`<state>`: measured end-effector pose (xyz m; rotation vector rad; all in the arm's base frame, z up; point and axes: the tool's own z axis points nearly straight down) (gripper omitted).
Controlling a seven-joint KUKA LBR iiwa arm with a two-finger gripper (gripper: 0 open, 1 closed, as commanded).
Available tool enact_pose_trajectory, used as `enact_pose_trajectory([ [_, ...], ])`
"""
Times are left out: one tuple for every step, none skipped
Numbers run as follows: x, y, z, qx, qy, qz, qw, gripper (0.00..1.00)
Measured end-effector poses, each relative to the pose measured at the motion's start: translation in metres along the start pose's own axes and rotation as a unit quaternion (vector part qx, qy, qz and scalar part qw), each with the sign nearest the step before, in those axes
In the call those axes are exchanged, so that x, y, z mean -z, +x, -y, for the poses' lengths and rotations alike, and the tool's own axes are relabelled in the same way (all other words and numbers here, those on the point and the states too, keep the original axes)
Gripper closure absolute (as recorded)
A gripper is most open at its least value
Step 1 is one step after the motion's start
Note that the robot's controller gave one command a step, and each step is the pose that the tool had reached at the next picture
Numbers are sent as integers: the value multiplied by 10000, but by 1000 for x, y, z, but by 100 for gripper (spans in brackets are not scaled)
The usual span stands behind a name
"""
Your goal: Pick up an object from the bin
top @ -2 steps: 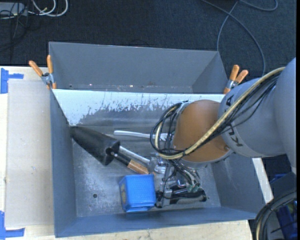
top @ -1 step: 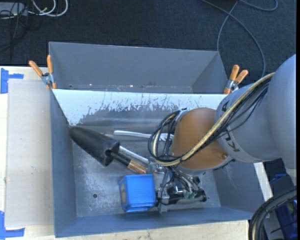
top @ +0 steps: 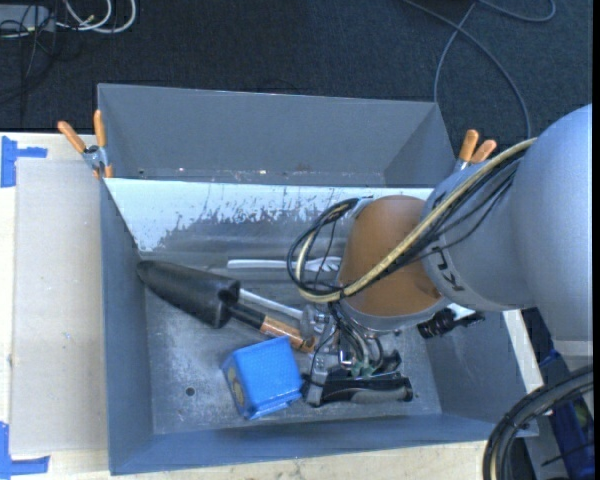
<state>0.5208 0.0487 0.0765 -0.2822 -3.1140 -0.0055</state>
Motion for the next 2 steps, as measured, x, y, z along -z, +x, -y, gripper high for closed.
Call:
enact_pose_trajectory([
  [2,3,-12,-1138,9,24,9935,0],
  [-5,31,31,-773,6,-7,9970,0],
])
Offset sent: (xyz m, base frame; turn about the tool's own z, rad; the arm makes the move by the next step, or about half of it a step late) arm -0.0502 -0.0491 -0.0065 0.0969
